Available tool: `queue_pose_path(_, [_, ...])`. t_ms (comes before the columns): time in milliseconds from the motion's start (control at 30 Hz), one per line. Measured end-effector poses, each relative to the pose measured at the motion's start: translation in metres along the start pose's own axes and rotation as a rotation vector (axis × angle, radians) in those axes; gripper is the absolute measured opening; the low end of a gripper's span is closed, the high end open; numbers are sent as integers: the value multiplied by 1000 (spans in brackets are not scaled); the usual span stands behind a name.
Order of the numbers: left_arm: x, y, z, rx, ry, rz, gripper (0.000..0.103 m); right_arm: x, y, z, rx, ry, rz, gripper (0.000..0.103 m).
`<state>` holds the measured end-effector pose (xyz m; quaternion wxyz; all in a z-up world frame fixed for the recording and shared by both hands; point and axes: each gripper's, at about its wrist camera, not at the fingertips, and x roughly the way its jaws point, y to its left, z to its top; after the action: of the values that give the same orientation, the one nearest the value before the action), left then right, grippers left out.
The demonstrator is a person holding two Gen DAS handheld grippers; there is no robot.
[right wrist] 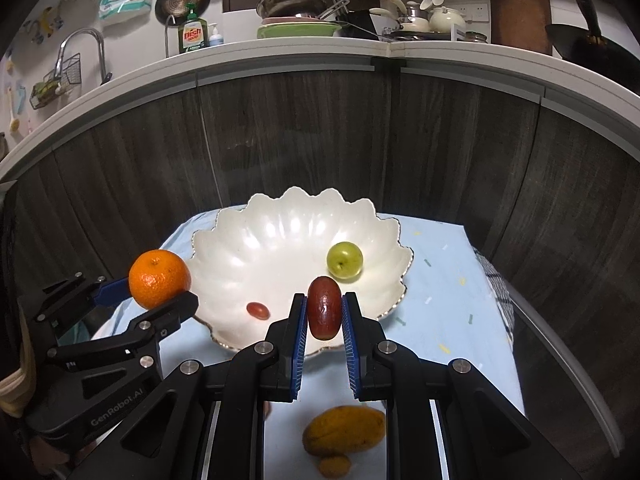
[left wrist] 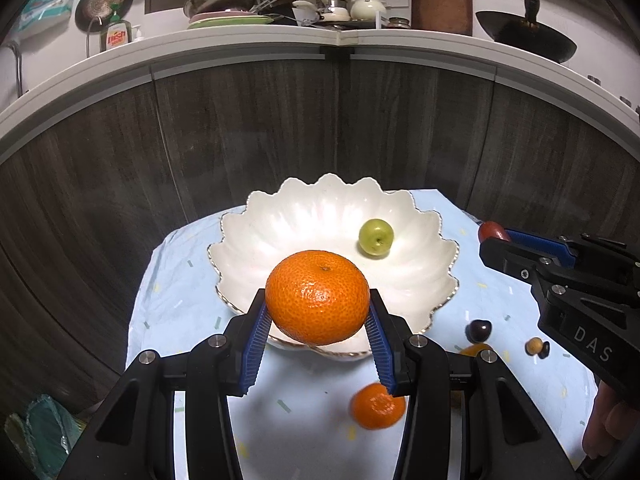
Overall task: Organize fruits
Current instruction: 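Lift the mandarin and date and carry them toward the white bowl with both tools, then open the left tool to drop the mandarin while the right tool drops the date into the bowl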
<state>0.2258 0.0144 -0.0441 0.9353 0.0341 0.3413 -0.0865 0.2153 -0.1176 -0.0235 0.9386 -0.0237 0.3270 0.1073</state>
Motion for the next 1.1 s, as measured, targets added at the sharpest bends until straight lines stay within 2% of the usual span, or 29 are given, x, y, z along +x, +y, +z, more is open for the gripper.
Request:
queue_pose_path(733, [42,23,19,-15,-16,37,46,54,-13,13,40,52,-23,19])
queue_pose_path(1100, [64,32,24,-17,7,41,46,71,-13,16,30,75,-28,19])
